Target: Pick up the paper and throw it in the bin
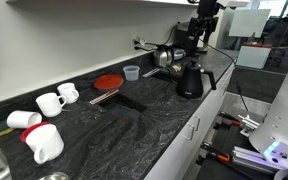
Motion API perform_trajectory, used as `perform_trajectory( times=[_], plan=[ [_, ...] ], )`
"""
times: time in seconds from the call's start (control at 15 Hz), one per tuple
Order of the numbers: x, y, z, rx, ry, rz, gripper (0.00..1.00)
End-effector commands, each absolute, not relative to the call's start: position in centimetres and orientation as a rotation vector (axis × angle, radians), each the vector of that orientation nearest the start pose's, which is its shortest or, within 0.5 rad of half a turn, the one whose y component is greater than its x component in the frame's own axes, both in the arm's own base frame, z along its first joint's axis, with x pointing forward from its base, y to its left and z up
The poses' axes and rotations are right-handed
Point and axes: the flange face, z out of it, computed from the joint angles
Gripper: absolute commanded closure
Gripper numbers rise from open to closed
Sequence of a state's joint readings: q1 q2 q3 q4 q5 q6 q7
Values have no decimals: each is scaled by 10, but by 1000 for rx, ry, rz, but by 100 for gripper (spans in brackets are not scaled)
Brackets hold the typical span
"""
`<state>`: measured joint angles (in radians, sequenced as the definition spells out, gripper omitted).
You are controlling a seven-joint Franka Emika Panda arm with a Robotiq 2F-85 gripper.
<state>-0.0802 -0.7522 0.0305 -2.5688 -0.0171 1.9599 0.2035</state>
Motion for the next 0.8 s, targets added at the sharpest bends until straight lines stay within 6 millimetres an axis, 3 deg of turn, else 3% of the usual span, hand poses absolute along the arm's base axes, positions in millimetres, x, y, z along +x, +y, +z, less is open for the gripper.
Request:
perform_trajectory(
  times=[0.0, 0.2, 0.4, 0.73],
  plan=[
    [339, -17, 514, -3134, 401, -229, 0],
    [339, -17, 514, -3134, 401, -229, 0],
    [354, -31, 507, -3088, 625, -280, 0],
    [394, -101, 484, -2939, 1064, -473, 0]
  ],
)
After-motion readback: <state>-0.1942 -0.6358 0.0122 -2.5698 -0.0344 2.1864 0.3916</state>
